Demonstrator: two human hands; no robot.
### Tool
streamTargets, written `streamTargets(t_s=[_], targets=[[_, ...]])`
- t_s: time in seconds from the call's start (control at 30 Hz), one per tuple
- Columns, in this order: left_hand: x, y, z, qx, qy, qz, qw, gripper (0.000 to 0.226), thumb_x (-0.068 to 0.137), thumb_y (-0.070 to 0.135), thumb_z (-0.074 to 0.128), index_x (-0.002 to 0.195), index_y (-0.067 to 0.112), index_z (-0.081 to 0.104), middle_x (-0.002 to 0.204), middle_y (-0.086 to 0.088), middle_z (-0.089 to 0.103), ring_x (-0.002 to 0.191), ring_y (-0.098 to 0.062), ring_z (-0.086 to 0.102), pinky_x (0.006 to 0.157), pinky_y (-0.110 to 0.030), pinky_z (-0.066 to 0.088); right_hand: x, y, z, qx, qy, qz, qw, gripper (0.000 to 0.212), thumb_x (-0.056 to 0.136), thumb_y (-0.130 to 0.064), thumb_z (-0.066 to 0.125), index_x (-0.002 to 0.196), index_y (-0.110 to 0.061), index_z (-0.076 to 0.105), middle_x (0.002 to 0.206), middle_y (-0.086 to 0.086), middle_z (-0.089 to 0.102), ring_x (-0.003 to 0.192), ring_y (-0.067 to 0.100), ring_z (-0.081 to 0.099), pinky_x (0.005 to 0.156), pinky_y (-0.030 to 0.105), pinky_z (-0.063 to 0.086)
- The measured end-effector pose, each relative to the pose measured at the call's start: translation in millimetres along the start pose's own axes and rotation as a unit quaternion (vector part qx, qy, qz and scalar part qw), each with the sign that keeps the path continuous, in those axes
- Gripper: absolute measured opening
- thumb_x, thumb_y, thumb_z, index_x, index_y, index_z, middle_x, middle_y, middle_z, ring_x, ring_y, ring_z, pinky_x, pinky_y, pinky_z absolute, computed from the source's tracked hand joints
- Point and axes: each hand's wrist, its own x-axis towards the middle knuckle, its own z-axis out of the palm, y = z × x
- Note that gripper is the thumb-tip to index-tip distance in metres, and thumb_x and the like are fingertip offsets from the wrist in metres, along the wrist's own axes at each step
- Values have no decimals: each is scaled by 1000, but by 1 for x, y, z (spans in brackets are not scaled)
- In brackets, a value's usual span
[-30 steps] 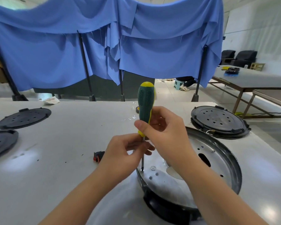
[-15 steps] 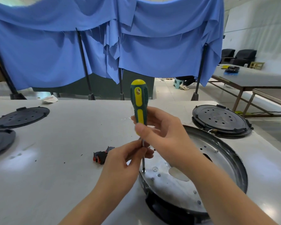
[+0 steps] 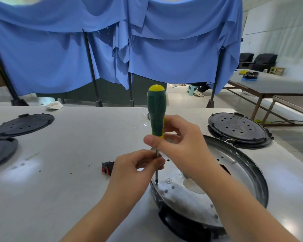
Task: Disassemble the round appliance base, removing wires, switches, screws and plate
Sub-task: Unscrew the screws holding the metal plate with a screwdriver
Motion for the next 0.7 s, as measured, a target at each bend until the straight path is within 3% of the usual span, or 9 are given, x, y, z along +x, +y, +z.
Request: streamTargets(t_s=[0.13, 0.23, 0.33, 0.4, 0.53, 0.63, 0.7], targets=[[2, 1, 1, 9, 11, 1, 1000, 15, 67, 20, 81, 74, 31, 74, 64, 10, 73, 63, -7, 72, 64, -12, 52, 3, -1, -6, 39, 2, 11, 999, 28, 76, -8, 76, 92, -29, 71, 86, -2, 75, 79, 8, 71, 75, 23, 57], [3, 3, 1, 24, 25, 11, 999, 20, 58, 40, 79, 69, 25, 72, 63, 11, 72, 60, -6, 70, 61, -12, 52, 1, -1, -6, 55, -28, 16, 998, 28, 86, -2, 64, 103, -24, 66, 90, -2, 75, 89, 9, 71, 77, 20, 55], [2, 0, 1, 29, 27, 13, 999, 12, 66, 27, 81, 71, 26, 70, 65, 10, 72, 63, -7, 71, 64, -16, 54, -1, -2, -1, 27, -27, 5, 999, 25, 81, -20, 66, 105, -28, 63, 94, -6, 72, 96, 7, 67, 84, 23, 54], [0, -1, 0, 43, 20, 20, 999, 12, 70, 24, 80, 74, 29, 70, 67, 11, 73, 66, -7, 71, 67, -20, 55, -1, -2, -1, -2, -4, 3, 1000, 26, 75, -28, 75, 98, -32, 66, 91, -7, 71, 90, 6, 66, 84, 24, 54], [-1, -3, 0, 51, 2, 26, 998, 9, 76, 29, 76, 82, 33, 71, 74, 13, 73, 74, -6, 71, 75, -22, 55, 1, -1, -4, 37, -8, 19, 999, 24, 81, -9, 72, 94, -29, 70, 84, -1, 74, 79, 10, 70, 79, 30, 58], [-4, -2, -1, 55, -38, 53, 996, 25, 87, 16, 65, 91, 40, 70, 85, 20, 74, 85, -1, 70, 80, -14, 51, 1, -1, -6, 55, -38, 20, 998, 29, 90, 1, 57, 110, -19, 65, 92, 1, 74, 91, 11, 71, 82, 25, 56], [-5, -2, -2, 48, -48, 40, 997, 30, 89, 6, 62, 93, 35, 69, 83, 19, 75, 83, -2, 71, 78, -12, 50, -1, -2, -4, 68, -49, 20, 996, 29, 91, -1, 54, 113, -19, 61, 95, -2, 74, 96, 9, 69, 83, 21, 54]])
